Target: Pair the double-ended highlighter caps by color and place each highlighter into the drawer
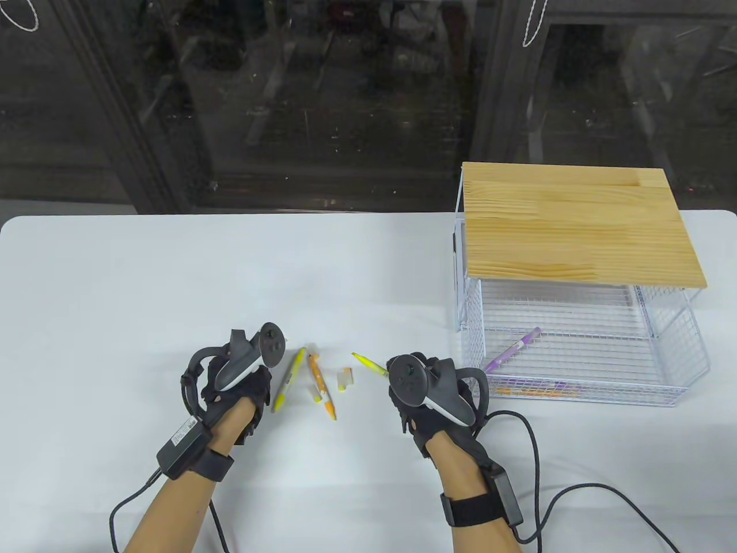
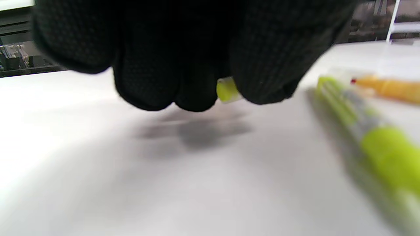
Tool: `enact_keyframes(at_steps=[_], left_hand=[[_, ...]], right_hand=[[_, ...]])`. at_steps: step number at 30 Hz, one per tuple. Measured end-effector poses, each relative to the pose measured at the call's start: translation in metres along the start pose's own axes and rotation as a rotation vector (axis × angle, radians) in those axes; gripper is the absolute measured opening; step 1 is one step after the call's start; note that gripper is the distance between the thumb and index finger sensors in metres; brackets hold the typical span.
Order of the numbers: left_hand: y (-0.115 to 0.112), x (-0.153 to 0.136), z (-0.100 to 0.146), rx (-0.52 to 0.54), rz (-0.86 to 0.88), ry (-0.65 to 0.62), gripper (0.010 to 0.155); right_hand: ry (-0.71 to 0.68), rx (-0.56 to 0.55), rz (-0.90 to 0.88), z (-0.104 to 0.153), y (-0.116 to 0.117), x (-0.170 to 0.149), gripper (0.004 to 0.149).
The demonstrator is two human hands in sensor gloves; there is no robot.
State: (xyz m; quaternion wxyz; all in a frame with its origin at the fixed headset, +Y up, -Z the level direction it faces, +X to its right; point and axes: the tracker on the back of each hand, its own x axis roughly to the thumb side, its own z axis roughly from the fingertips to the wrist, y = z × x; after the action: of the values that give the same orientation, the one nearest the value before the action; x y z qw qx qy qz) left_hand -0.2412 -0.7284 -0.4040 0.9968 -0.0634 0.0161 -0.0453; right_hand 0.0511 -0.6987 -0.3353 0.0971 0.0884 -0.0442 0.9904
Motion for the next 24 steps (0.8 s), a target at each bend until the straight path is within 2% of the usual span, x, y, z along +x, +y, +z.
enact_keyframes(at_steps=[5,11,16,24], left_hand=[[0.024,-0.009,0.013,0.085,0.057,-0.008,0.047],[0.035,-0.02,0.026,0.102,0.156,-0.006,0.048],[0.029,-0.021,0.038,0.171,0.202,-0.047,0.049],[0.017,-0.018,0.046,0.167,0.254,-0.174,0.048]], right_hand=[[0.004,-0.006,-0.001,0.0,0.0,-0.002,0.048],[0.003,-0.009,-0.002,0.0,0.0,-0.003,0.048],[0.003,-0.007,-0.002,0.0,0.001,-0.003,0.048],[0.002,-0.013,0.001,0.0,0.001,-0.004,0.047]])
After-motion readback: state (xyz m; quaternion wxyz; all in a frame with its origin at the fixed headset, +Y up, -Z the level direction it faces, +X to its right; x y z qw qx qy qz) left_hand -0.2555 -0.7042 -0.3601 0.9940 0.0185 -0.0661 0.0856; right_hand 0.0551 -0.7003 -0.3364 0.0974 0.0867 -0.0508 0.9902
